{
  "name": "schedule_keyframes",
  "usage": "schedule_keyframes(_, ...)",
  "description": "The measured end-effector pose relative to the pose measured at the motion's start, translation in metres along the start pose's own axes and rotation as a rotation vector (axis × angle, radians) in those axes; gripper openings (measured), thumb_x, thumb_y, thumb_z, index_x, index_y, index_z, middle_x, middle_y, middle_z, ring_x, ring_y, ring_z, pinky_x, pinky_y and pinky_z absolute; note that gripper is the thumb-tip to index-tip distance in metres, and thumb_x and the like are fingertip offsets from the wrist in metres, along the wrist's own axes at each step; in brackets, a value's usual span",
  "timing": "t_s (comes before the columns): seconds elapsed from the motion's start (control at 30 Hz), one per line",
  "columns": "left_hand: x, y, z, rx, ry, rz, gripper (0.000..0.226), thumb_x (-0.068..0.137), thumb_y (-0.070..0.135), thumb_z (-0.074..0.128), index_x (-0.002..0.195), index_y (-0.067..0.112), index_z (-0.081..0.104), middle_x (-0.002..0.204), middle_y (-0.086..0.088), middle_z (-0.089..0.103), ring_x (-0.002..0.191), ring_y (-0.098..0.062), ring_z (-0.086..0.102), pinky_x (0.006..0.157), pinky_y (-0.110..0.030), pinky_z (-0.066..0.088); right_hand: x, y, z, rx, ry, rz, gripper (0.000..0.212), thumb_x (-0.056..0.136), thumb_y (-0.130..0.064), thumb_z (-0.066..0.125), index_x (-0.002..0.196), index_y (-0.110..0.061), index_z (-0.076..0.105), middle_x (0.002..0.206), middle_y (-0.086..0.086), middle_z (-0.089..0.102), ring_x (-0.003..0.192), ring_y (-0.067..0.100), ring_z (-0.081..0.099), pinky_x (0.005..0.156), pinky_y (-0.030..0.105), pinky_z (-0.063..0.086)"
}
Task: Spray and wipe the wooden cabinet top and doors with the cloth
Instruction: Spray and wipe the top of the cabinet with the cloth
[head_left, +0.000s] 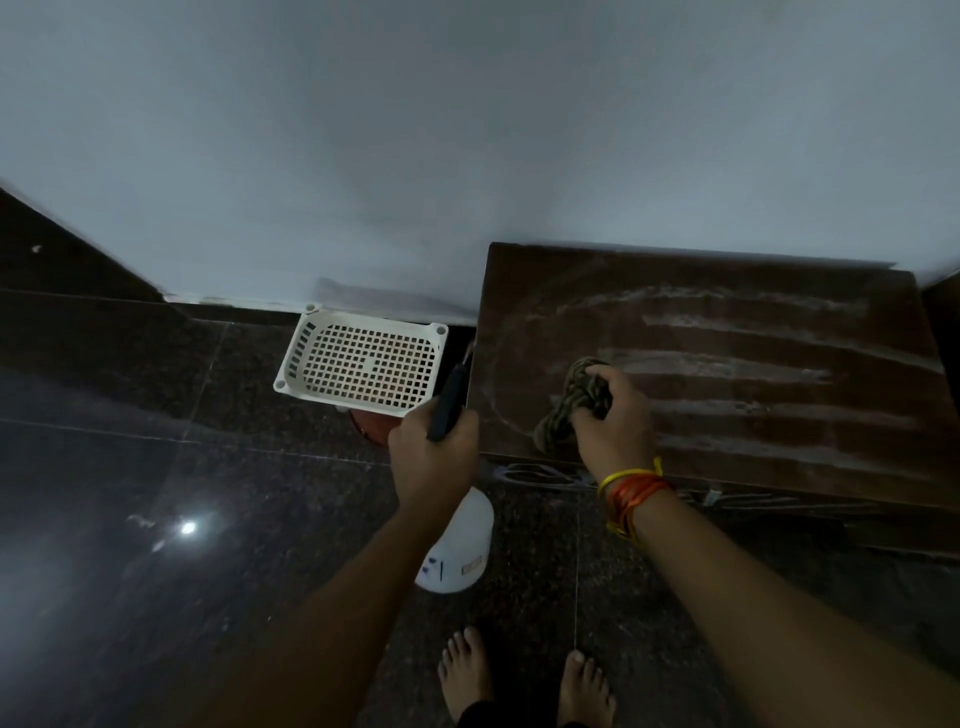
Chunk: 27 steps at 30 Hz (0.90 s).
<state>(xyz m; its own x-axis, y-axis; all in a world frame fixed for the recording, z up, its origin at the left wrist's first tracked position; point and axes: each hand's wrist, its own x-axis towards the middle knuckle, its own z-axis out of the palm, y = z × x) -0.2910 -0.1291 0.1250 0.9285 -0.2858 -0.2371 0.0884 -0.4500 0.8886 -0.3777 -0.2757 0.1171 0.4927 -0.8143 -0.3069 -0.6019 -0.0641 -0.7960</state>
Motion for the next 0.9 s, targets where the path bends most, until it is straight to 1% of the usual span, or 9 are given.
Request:
schedule_keyframes(0.1,0.008,0.012,0.004,-0.023,0.014,0.016,0.034,0.074,0.030,0.055,0.062,-0.001,0.056,0.051,-0.010,0.050,0.048,-0.020,0.045,0.049,-0.034,0.039,0.002,-0.002,0.000,0.017,0.061,-0.041,0.047,0.084,0.004,0.056,0.124,-0.018,0.051,0.128,0.011,0.046,0.115,0.024,0.048,0.092,0.026,0.040)
schedule_keyframes(0.27,0.010,0.020,0.010,-0.054,0.004,0.031,0.032,0.086,0.022,0.062,0.056,0.013,0.052,0.050,-0.003,0.046,0.050,-0.018,0.044,0.051,-0.033,0.037,0.006,-0.003,-0.006,0.118,0.125,-0.052,0.049,0.081,0.006,0.059,0.123,-0.017,0.046,0.119,0.000,0.046,0.107,0.014,0.046,0.090,0.027,0.043)
schedule_keyframes(0.37,-0.001,0.009,0.013,-0.065,-0.027,0.003,0.030,0.082,0.030,0.061,0.057,0.017,0.052,0.052,-0.006,0.050,0.050,-0.020,0.046,0.050,-0.034,0.039,0.009,0.001,-0.012,0.107,0.187,-0.048,0.046,0.081,0.005,0.059,0.121,-0.014,0.047,0.119,0.003,0.049,0.107,0.015,0.048,0.092,0.028,0.044)
schedule_keyframes(0.57,-0.035,-0.032,0.012,0.029,-0.076,-0.038,0.029,0.083,0.025,0.063,0.070,0.000,0.059,0.060,-0.026,0.060,0.046,-0.034,0.052,0.046,-0.041,0.046,0.019,0.014,-0.025,0.108,0.266,-0.024,0.046,0.080,0.001,0.061,0.120,-0.015,0.048,0.123,0.009,0.052,0.111,0.022,0.052,0.096,0.035,0.046)
schedule_keyframes(0.63,-0.046,-0.042,0.014,0.072,-0.111,-0.048,0.027,0.085,0.018,0.063,0.069,-0.003,0.058,0.058,-0.024,0.059,0.045,-0.033,0.049,0.044,-0.038,0.043,0.020,0.017,-0.030,0.105,0.291,-0.022,0.046,0.080,0.001,0.062,0.120,-0.016,0.048,0.123,0.008,0.053,0.111,0.022,0.052,0.097,0.038,0.047)
schedule_keyframes(0.7,-0.053,-0.047,0.018,0.111,-0.140,-0.047,0.026,0.085,0.010,0.063,0.064,-0.002,0.054,0.051,-0.015,0.051,0.042,-0.024,0.043,0.042,-0.033,0.037,0.022,0.021,-0.035,0.111,0.306,-0.017,0.046,0.079,0.000,0.062,0.120,-0.016,0.049,0.124,0.009,0.052,0.112,0.023,0.052,0.097,0.038,0.047)
schedule_keyframes(0.77,-0.059,-0.048,0.024,0.109,-0.165,-0.050,0.026,0.084,0.011,0.062,0.063,-0.001,0.053,0.050,-0.011,0.049,0.043,-0.022,0.042,0.043,-0.032,0.035,0.023,0.025,-0.040,0.108,0.316,-0.019,0.046,0.079,0.000,0.062,0.121,-0.015,0.049,0.125,0.010,0.052,0.113,0.023,0.052,0.096,0.036,0.046)
schedule_keyframes(0.83,-0.064,-0.047,0.032,0.107,-0.187,-0.034,0.026,0.082,0.015,0.061,0.061,0.001,0.053,0.050,-0.013,0.050,0.042,-0.025,0.041,0.042,-0.034,0.035,0.022,0.028,-0.045,0.105,0.325,-0.012,0.046,0.080,0.000,0.061,0.122,-0.014,0.049,0.126,0.010,0.052,0.112,0.022,0.051,0.096,0.034,0.046)
schedule_keyframes(0.9,-0.070,-0.043,0.040,0.098,-0.221,-0.007,0.025,0.081,0.020,0.060,0.062,0.004,0.055,0.052,-0.018,0.053,0.043,-0.036,0.044,0.040,-0.039,0.038,0.021,0.031,-0.051,0.105,0.342,-0.007,0.047,0.080,0.001,0.061,0.123,-0.012,0.049,0.126,0.011,0.053,0.112,0.022,0.052,0.095,0.035,0.047)
